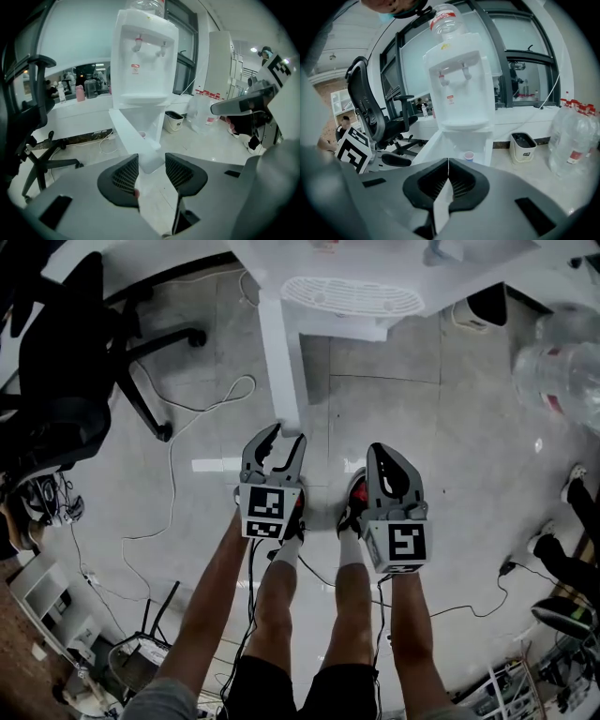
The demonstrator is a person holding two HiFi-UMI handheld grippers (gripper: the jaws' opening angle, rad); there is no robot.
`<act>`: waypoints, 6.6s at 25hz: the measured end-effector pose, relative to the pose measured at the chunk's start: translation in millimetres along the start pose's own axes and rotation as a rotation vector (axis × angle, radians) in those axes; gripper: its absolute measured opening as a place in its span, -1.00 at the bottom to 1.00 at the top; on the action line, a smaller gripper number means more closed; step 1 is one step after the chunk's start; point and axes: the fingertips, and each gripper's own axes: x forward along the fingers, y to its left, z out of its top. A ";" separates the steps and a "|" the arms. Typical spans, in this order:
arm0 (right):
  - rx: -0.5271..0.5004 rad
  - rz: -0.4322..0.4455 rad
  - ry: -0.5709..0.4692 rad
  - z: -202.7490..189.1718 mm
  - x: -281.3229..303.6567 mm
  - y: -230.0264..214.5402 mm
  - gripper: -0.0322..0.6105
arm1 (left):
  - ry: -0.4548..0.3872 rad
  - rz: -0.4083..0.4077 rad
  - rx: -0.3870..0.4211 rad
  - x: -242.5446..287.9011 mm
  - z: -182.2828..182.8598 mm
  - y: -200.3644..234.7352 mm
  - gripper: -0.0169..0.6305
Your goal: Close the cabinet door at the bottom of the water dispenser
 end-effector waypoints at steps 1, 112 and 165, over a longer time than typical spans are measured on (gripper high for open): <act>0.006 -0.007 -0.001 -0.7 -2.4 -3.7 -0.84 | -0.003 -0.005 0.010 1.6 2.8 -4.1 -0.37; 0.233 -0.244 -0.086 -13.5 -13.9 -267.6 -0.84 | -0.191 -0.001 0.328 208.5 200.1 -122.2 -0.48; -0.110 -0.007 -0.328 384.3 -210.9 -61.7 -0.84 | -0.434 0.132 0.052 -208.3 439.2 -90.9 -0.50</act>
